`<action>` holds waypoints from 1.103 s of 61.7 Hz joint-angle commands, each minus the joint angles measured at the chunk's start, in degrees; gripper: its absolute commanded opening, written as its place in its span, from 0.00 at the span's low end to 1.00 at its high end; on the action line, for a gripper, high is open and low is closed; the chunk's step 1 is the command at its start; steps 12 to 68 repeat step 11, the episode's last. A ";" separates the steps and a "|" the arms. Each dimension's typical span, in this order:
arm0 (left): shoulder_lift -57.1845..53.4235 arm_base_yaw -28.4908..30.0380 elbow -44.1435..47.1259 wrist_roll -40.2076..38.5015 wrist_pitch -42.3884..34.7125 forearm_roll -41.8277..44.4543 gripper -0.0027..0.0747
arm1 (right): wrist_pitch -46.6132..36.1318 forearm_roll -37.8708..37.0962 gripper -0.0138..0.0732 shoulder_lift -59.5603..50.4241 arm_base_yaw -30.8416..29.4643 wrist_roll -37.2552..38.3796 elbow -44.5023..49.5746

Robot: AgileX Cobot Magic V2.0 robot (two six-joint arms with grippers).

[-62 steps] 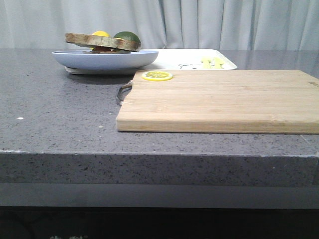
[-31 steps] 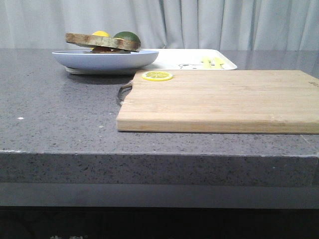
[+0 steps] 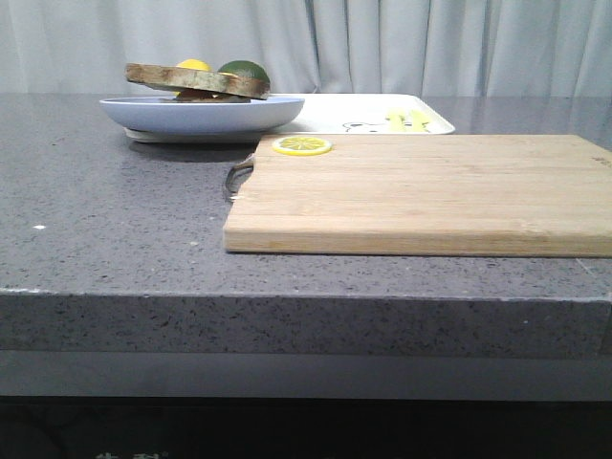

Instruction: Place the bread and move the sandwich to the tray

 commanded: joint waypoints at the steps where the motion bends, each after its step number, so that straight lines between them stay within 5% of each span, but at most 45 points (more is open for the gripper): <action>1: -1.18 0.03 0.27 -0.03 -4.80 0.02 0.01 | -4.12 0.10 0.02 -1.32 -0.37 -0.09 -0.26; 68: -1.18 0.03 0.27 -0.03 -4.80 0.02 0.01 | -4.12 0.10 0.02 -1.32 -0.37 -0.09 -0.26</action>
